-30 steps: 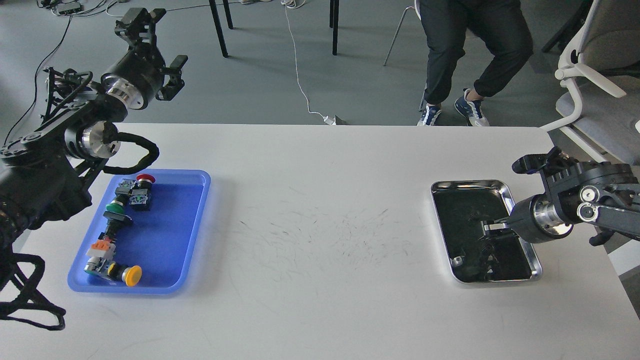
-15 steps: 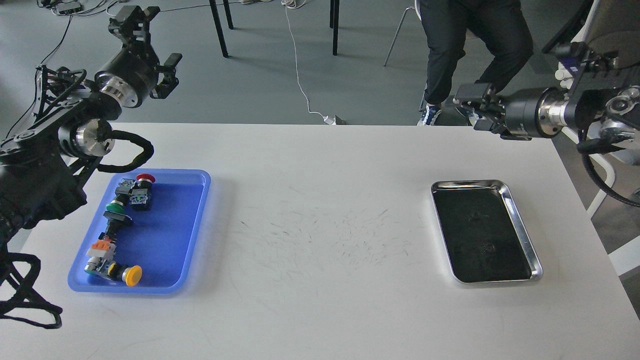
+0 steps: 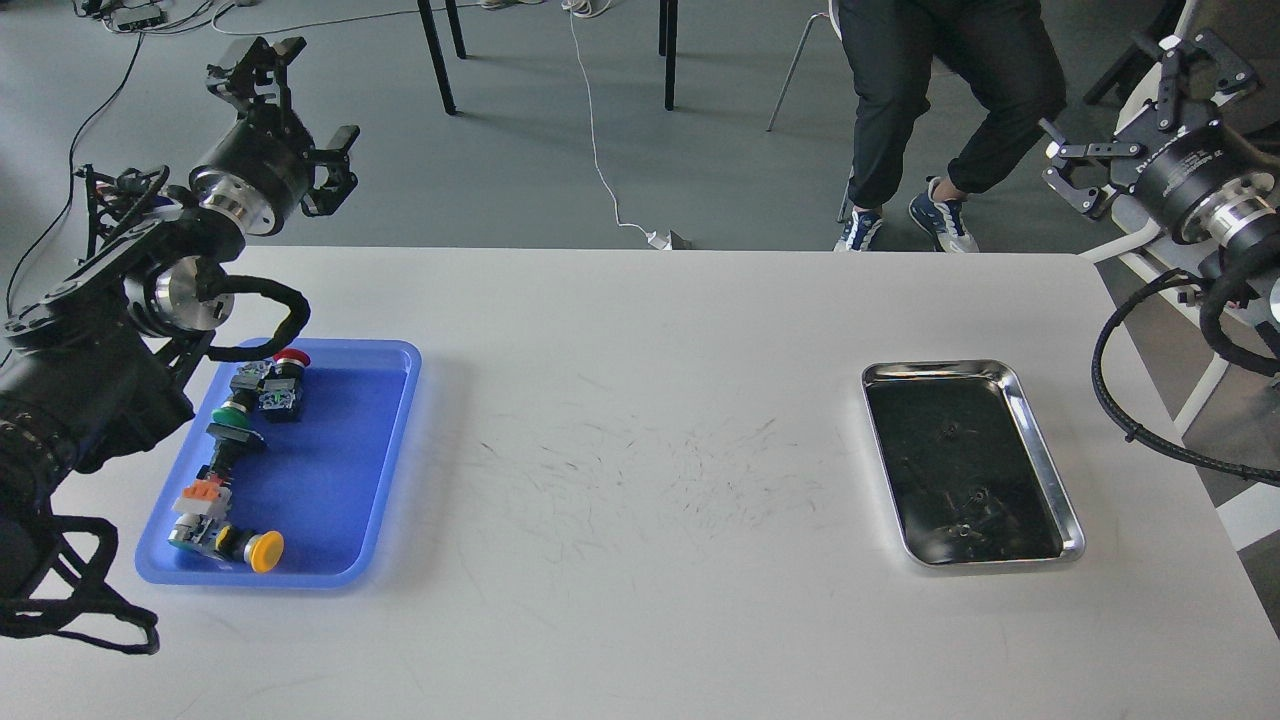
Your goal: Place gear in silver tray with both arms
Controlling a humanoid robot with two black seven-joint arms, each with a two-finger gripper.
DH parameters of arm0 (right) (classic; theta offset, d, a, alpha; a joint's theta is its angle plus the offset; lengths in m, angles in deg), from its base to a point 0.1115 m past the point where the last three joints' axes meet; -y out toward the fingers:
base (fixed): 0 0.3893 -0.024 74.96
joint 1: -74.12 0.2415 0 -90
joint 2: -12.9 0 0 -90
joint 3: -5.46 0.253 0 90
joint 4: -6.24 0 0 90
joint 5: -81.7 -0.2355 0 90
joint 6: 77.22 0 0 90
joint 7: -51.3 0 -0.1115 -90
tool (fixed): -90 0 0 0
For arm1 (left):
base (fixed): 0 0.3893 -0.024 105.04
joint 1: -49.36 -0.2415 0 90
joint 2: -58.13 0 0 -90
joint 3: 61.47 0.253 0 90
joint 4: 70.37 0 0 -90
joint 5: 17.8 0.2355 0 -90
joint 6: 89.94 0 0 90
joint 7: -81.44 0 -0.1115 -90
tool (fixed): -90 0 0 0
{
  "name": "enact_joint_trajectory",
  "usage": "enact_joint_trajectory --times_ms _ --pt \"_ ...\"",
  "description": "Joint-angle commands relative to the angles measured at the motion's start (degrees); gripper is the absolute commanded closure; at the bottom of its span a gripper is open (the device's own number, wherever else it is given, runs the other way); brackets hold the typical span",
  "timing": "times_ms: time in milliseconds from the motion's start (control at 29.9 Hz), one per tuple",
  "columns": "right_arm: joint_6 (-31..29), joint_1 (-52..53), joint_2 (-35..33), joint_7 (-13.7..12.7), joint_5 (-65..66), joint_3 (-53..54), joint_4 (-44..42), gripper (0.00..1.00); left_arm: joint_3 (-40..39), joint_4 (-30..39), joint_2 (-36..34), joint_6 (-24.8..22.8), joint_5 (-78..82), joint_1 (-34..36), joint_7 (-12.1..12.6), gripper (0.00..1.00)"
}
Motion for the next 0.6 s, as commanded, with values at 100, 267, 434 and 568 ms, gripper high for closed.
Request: enact_joint_trajectory --times_ms 100,267,434,568 --pt "-0.6 -10.4 1.9 1.1 -0.4 9.0 5.5 0.03 -0.1 -1.0 1.5 -0.2 -1.7 -0.1 0.0 0.02" --pt "-0.5 -11.1 2.1 1.1 -0.3 8.9 5.4 0.02 0.0 -1.0 2.2 0.5 -1.8 0.0 -0.3 0.02" --pt "-0.4 -11.2 2.1 1.1 -0.3 8.5 5.4 0.01 0.0 -1.0 2.8 2.6 -1.8 0.0 -0.3 0.02" --pt "-0.3 -11.8 2.2 1.1 -0.3 8.8 5.4 0.01 -0.1 -1.0 2.8 2.5 -2.3 -0.1 -0.1 0.02"
